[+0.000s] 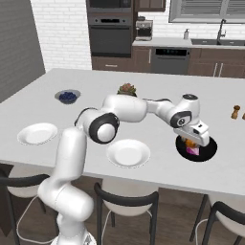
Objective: Pick the chicken drumstick and onion from their plates and place them in the bowl. Then put the bowl in the fridge.
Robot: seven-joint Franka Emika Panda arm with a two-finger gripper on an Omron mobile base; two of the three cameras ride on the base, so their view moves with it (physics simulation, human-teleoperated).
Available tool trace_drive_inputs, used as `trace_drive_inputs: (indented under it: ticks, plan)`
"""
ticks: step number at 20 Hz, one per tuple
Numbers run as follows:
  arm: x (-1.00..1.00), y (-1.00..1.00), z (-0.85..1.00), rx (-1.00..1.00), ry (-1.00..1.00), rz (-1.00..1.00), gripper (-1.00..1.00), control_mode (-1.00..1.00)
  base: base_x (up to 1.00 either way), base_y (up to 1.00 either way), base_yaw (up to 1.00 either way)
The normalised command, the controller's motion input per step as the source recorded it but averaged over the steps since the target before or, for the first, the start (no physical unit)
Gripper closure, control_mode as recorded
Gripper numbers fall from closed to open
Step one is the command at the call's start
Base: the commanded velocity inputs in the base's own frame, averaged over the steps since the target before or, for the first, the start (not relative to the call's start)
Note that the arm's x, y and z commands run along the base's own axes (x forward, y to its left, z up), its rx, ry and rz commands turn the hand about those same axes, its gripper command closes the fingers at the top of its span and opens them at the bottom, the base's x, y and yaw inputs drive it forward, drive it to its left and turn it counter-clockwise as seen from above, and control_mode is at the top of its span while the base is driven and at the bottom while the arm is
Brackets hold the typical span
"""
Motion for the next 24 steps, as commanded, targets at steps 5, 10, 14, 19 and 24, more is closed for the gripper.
trace_drive_inputs:
  ticks: [5,10,14,19,24]
  plan:
    - [0.34,-0.34,-0.17,0.03,0.07,0.0,1.0,-1.0,0.0,0.0,0.0]
    - [0.21,-0.19,-0.28,0.0,0.04,0.0,1.0,-1.0,0.0,0.0,0.0]
    - [-0.01,0.0,-0.21,0.0,0.0,0.0,-1.0,-1.0,0.0,0.0,0.0]
    - [-0.71,0.03,0.0,-0.03,-0.08,0.0,-1.0,-1.0,0.0,0.0,0.0]
    - [-0.66,0.48,0.0,-0.14,-0.15,0.0,-1.0,-1.0,0.0,0.0,0.0]
